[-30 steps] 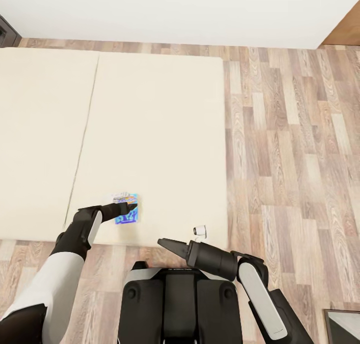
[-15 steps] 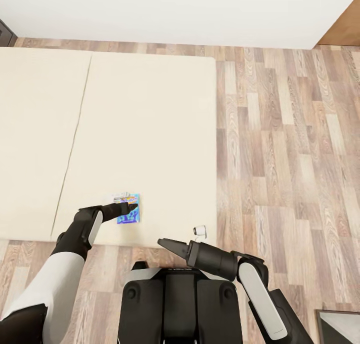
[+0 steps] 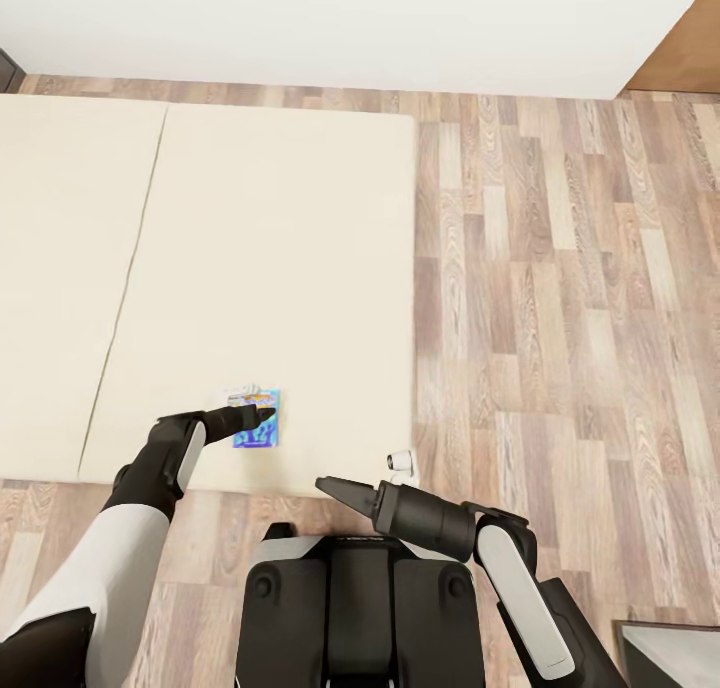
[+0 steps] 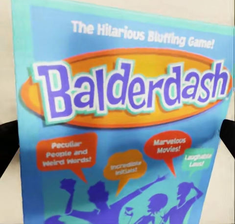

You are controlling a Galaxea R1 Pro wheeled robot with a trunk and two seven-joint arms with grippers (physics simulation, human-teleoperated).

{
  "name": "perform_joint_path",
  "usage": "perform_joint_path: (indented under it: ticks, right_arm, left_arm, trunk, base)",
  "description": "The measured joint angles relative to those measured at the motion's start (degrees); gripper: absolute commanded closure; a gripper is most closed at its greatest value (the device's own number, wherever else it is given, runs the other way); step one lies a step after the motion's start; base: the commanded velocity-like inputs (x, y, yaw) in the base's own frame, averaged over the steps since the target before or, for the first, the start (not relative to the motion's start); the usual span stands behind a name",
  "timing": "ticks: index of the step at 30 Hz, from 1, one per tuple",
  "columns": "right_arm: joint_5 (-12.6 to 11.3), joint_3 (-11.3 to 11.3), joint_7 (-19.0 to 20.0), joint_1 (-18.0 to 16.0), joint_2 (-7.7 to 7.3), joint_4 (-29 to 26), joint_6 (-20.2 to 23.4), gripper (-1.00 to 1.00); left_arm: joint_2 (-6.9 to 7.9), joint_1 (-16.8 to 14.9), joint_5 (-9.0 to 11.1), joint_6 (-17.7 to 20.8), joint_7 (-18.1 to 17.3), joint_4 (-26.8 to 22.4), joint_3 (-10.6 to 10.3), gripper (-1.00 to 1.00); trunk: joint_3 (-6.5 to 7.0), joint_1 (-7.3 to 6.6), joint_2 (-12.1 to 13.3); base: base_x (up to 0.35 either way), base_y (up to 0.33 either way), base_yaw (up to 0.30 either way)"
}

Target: Put all the toys in the child's room - the three board games (two on the bed and one on the table), the two jigsaw puzzles on the table, and the tennis ball on the table - inside the toy box on the table in the child's room.

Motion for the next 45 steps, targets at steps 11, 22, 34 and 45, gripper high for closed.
perform_joint_path:
  ticks: [11, 22, 34, 45]
  right_arm:
    - [0.00, 0.00, 0.01, 0.00, -0.09, 0.00, 0.00, -1.00]
    - [0.00, -0.01, -0.08, 0.02, -0.02, 0.00, 0.00, -1.00]
    - [0.00, 0.00, -0.03, 0.00, -0.07, 0.00, 0.00, -1.00]
    - [-0.01, 0.00, -0.15, -0.02, -0.02, 0.00, 0.00, -1.00]
  left_arm:
    - [-0.35, 0.00, 0.05, -0.03, 0.08, -0.01, 0.01, -1.00]
    - [-0.35, 0.00, -0.16, -0.06, 0.05, 0.00, -0.04, -1.00]
    - [-0.35, 0.00, 0.05, -0.11, -0.01, 0.00, -0.02, -1.00]
    - [-0.36, 0.00, 0.05, -0.28, -0.01, 0.00, -0.04, -1.00]
  trunk:
    - [0.00, 0.00, 0.00]
    - [0.00, 0.00, 0.00]
    - [0.00, 0.00, 0.00]
    - [0.00, 0.00, 0.00]
  base:
    - [0.010, -0.156, 0.000]
    - [0.000, -0.158, 0.000]
    - [0.000, -0.135, 0.000]
    - [0.000, -0.129, 0.000]
